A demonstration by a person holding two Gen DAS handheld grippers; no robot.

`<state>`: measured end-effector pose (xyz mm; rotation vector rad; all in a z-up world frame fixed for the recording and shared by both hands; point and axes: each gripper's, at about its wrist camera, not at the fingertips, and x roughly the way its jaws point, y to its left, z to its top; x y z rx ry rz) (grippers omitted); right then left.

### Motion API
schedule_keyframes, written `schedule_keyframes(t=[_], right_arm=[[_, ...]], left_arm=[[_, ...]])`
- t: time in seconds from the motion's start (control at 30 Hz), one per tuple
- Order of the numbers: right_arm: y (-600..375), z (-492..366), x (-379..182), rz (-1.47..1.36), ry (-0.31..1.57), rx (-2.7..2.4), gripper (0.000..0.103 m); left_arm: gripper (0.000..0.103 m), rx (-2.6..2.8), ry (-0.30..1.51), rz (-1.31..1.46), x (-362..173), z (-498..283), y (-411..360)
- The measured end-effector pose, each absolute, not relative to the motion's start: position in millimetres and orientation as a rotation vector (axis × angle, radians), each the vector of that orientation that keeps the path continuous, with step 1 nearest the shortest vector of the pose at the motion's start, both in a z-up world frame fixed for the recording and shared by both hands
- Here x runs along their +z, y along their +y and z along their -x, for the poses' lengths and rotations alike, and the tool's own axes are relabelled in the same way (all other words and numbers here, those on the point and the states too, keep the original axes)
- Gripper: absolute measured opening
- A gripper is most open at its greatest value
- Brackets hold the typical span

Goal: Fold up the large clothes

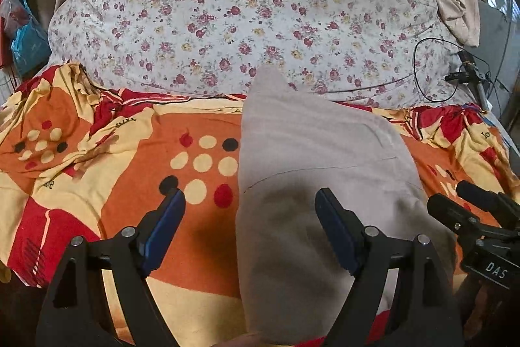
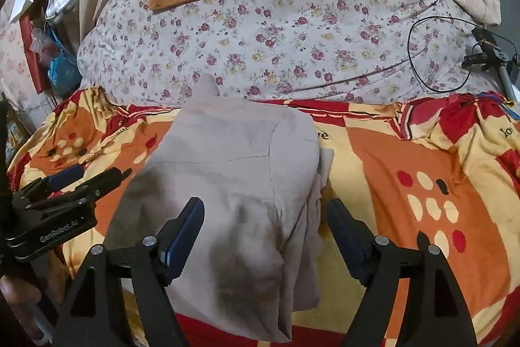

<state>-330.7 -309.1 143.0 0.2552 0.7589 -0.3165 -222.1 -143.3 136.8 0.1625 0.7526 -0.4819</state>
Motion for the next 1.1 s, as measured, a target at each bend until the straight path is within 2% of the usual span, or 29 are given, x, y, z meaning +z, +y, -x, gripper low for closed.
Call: schedule_keyframes(t=[1.1], right_arm=[[-313.1, 327.4, 128.6, -0.274, 0.802, -0.333, 0.081]], left_arm=[[0.082, -0.469, 0.765, -0.179, 127.5, 224.1, -147.5]])
